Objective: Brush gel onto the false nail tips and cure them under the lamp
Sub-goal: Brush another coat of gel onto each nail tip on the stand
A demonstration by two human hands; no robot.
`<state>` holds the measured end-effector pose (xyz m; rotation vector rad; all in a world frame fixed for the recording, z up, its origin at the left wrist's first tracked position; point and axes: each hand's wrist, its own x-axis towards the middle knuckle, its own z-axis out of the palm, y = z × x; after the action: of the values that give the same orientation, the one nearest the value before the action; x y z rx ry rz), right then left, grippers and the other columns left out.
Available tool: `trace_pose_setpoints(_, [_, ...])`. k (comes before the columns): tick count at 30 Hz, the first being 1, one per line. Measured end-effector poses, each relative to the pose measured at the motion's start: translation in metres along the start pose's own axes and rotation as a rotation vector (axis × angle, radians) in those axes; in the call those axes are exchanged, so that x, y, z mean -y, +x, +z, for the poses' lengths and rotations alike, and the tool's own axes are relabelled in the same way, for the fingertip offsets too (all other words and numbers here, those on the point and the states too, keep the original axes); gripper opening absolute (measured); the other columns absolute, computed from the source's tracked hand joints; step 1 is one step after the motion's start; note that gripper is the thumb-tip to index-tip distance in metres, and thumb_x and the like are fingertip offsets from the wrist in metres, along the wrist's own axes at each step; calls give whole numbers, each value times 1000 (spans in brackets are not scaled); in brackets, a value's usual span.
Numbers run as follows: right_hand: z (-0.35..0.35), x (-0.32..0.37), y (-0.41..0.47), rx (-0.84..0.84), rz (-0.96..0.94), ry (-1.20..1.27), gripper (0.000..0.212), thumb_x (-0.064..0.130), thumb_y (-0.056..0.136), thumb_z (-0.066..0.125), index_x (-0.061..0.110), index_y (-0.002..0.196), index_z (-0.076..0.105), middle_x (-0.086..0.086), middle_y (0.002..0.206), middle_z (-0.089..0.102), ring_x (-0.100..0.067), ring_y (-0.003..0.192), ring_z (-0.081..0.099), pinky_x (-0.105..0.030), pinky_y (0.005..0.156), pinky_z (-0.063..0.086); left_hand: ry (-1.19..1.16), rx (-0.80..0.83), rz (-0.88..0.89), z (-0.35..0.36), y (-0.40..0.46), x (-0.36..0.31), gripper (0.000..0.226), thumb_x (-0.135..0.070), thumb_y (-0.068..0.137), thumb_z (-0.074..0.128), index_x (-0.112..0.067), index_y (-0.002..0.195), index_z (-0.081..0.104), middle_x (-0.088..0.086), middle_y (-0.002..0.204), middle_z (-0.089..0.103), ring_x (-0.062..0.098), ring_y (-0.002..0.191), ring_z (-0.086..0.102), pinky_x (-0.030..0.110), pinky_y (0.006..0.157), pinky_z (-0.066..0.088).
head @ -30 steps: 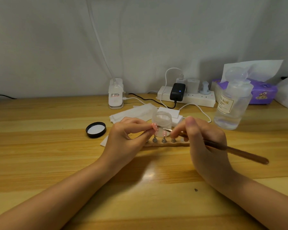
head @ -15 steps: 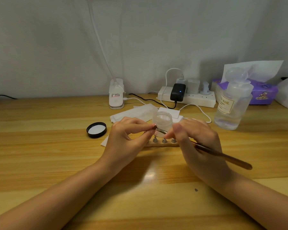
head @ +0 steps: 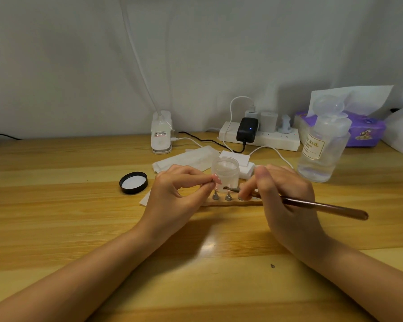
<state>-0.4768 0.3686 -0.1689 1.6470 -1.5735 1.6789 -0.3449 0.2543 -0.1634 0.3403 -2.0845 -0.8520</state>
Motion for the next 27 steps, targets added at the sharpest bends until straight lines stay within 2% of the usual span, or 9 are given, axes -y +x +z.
trace_pose_setpoints(5, [4,1,1,64,-48,-40,38,23,93,38,12,71,67,8,67,62,-5,68,58,-37,68,44,3,4,17,0,1,0,22,-11,75,71,-25,92,69,-13,78,66,5,80,56,20,73,42])
trace_pose_setpoints(10, [0,0,-1,10,16,7,44,25,93,36,14,61,63,9,60,60,-2,63,57,-35,66,44,-7,5,28,0,0,1,19,-21,74,67,-23,93,69,-13,78,67,4,79,56,19,73,42])
trace_pose_setpoints(13, [0,0,0,4,7,7,43,23,93,35,13,64,64,8,62,61,-2,64,57,-37,66,44,-2,6,33,0,0,1,18,-24,74,66,-24,92,70,-13,79,67,4,81,56,21,73,43])
trace_pose_setpoints(17, [4,1,0,83,-45,-24,38,25,94,38,13,72,67,8,69,63,-6,69,59,-39,68,44,-2,-1,35,0,1,0,20,-26,73,64,-26,93,68,-15,80,67,6,81,57,25,73,44])
trace_pose_setpoints(23, [-1,0,0,-4,16,37,46,24,94,34,13,61,63,10,60,59,0,63,55,-31,66,43,-8,6,35,-1,-1,2,20,-28,73,65,-24,93,69,-12,79,68,6,81,58,25,73,45])
trace_pose_setpoints(27, [3,0,2,64,-22,9,39,28,95,36,14,74,66,13,72,60,-4,71,58,-39,66,46,-4,5,33,0,0,2,20,-25,73,65,-26,92,69,-14,82,68,6,82,58,25,73,45])
